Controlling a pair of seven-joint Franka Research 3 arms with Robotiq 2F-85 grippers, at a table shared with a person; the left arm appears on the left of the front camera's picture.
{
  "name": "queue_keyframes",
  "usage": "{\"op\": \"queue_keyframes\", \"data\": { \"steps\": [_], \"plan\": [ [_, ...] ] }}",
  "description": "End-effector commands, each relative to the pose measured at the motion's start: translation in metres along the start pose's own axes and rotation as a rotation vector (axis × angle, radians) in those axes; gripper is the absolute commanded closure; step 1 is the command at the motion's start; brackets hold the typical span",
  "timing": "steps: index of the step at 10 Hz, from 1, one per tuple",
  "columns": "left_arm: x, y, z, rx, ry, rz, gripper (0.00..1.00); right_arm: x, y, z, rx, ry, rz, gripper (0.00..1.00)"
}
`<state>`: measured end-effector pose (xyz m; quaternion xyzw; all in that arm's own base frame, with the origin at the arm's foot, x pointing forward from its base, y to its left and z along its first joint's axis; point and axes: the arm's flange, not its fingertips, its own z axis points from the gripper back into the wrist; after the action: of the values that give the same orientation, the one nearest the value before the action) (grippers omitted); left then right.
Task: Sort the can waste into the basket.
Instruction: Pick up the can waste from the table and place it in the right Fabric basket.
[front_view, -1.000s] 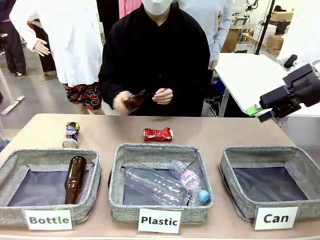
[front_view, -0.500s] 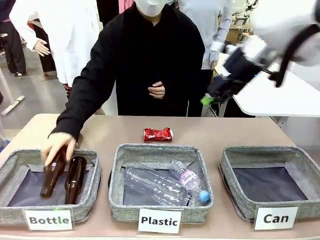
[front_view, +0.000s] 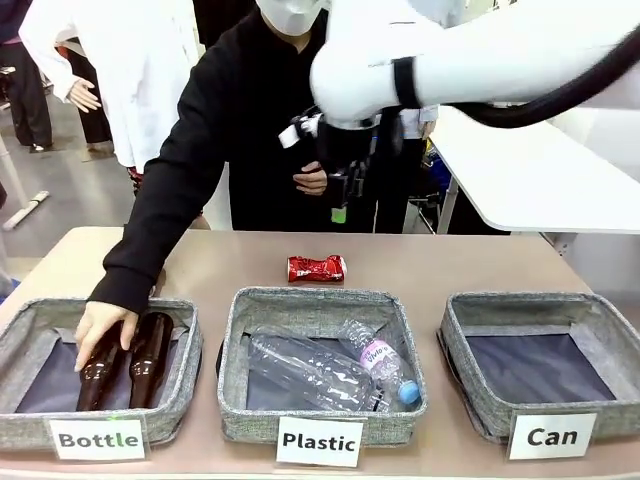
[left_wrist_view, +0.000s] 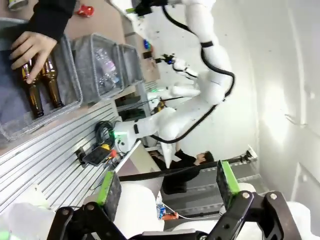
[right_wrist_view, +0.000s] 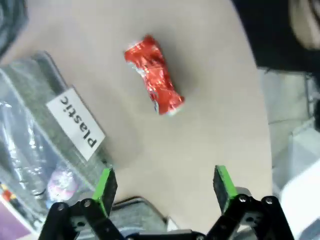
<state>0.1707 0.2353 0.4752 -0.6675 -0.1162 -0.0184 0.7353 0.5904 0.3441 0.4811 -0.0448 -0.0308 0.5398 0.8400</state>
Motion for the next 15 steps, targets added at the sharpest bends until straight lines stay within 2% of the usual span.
{"op": "queue_keyframes", "data": {
  "steps": [1, 3, 5, 7, 8, 9, 10, 11, 12, 13, 15],
  "plan": [
    [0.013, 0.009, 0.01, -0.134, 0.012, -0.015, 0.0, 0.037, -0.004, 0.001, 0.017, 0.013, 0.248, 0.0],
    [0.034, 0.012, -0.02, -0.156, 0.081, 0.013, 0.0, 0.043, 0.007, -0.021, 0.075, -0.02, 0.35, 0.0],
    [0.045, 0.026, -0.077, -0.041, 0.187, 0.074, 0.0, 0.031, 0.009, -0.027, 0.11, -0.048, 0.392, 0.0],
    [0.049, 0.042, -0.141, 0.041, 0.361, 0.131, 0.0, 0.024, 0.003, -0.031, 0.171, -0.096, 0.45, 0.0],
    [0.049, 0.054, -0.17, 0.1, 0.398, 0.156, 0.0, 0.021, -0.003, -0.035, 0.215, -0.118, 0.484, 0.0],
    [0.046, 0.07, -0.2, 0.159, 0.456, 0.185, 0.0, 0.019, -0.008, -0.041, 0.228, -0.131, 0.456, 0.0],
    [0.04, 0.088, -0.232, 0.232, 0.466, 0.205, 0.0, 0.016, -0.009, -0.047, 0.235, -0.143, 0.45, 0.0],
    [0.038, 0.107, -0.253, 0.362, 0.403, 0.204, 0.0, 0.015, -0.01, -0.054, 0.205, -0.127, 0.407, 0.0],
    [0.057, 0.078, -0.202, 0.17, 0.452, 0.188, 0.0, 0.016, -0.011, -0.059, 0.193, -0.105, 0.415, 0.0],
    [0.057, 0.078, -0.202, 0.17, 0.452, 0.188, 0.0, 0.02, -0.013, -0.065, 0.191, -0.112, 0.436, 0.0],
    [0.057, 0.078, -0.202, 0.17, 0.452, 0.188, 0.0, 0.022, -0.019, -0.075, 0.152, -0.104, 0.388, 0.0]
  ]
}}
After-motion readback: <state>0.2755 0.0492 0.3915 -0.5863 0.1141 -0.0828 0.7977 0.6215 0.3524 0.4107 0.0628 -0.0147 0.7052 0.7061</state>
